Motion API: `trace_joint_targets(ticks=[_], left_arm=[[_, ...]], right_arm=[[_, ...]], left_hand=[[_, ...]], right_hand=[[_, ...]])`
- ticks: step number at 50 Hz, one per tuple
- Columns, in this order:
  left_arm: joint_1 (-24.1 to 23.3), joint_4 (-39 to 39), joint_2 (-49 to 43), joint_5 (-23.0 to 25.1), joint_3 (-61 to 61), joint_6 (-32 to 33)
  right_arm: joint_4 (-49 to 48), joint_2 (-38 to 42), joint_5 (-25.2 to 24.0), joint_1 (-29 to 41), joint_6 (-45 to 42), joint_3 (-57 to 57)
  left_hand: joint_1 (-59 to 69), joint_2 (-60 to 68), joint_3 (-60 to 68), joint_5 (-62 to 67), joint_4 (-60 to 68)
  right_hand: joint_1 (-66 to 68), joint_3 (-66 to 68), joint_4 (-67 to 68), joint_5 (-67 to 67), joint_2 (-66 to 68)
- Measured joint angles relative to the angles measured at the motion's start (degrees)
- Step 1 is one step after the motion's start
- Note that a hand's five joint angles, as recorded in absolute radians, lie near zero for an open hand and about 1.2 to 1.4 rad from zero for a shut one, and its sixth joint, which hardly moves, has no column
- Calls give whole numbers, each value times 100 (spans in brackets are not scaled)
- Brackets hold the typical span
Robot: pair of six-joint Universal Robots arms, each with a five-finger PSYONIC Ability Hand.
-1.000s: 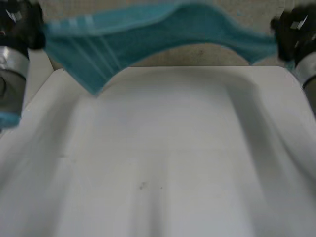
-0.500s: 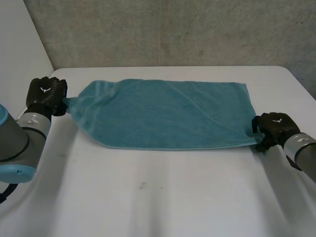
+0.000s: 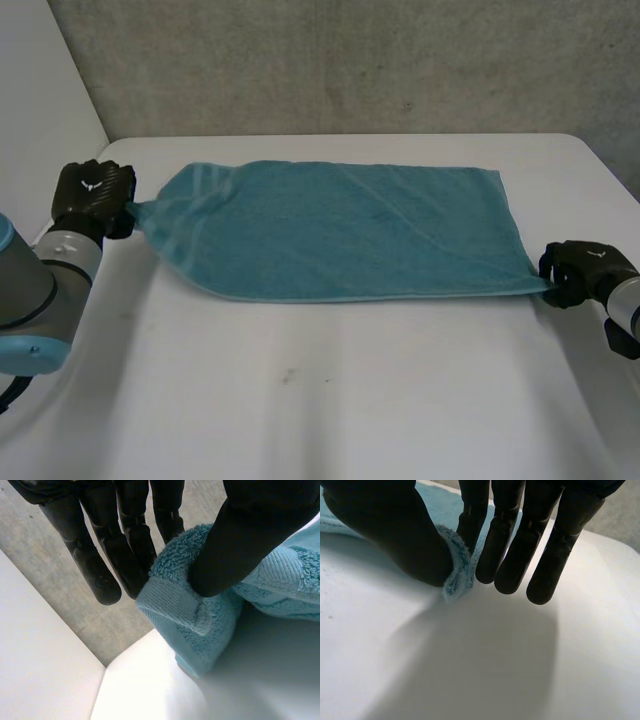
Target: Fold the laundry
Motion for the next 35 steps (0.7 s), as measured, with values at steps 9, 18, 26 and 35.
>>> trace_joint_targets(ticks=[9,18,26,35], left_arm=[[105,-1211,567,4,-303,29],[750,-3271,1489,37,-747,793],[1109,-4466,2100,271,-1112,1896],[940,-4068,1767,569,-849,1998]], right_arm=[[295,-798,-167,-150,-611,176],[2065,-1746,-279,-828,-3336,488],[3623,-2127,-268,-1320,-5240,524],[2927,-1684,-242,-1062,-4641,-10]], left_hand=[[0,2,0,0,0],[0,2,0,0,0],[0,2,0,0,0],[0,2,0,0,0]], right_hand=[[0,0,0,24,0],[90,0,0,52,0],[138,2,0,57,0],[166,20,1,56,0]])
